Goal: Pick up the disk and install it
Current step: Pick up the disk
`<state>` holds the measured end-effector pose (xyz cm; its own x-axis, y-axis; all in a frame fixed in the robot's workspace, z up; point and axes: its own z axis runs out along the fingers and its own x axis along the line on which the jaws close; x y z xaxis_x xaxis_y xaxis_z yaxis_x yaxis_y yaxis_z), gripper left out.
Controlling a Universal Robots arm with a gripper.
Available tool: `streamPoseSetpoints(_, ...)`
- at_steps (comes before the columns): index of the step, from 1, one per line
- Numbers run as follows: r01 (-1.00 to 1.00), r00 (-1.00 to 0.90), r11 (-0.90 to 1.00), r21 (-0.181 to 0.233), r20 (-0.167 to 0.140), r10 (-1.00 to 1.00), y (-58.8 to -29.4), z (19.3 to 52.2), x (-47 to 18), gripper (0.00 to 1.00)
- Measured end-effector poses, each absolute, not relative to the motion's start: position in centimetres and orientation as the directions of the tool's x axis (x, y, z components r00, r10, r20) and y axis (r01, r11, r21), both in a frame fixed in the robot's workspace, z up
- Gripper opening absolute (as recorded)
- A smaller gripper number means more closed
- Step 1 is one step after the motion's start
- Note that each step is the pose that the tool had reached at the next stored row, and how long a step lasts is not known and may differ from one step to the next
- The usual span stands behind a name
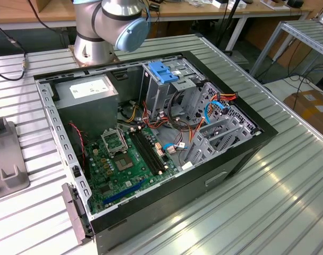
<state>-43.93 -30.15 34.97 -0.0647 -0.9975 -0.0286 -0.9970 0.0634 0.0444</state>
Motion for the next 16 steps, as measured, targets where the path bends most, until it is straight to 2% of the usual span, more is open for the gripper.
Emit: streamPoseSetpoints(16, -0.998, -0.047, 0.045, 0.045, -0.035, -0.998, -28.7, 33.9, -46.2, 0.54)
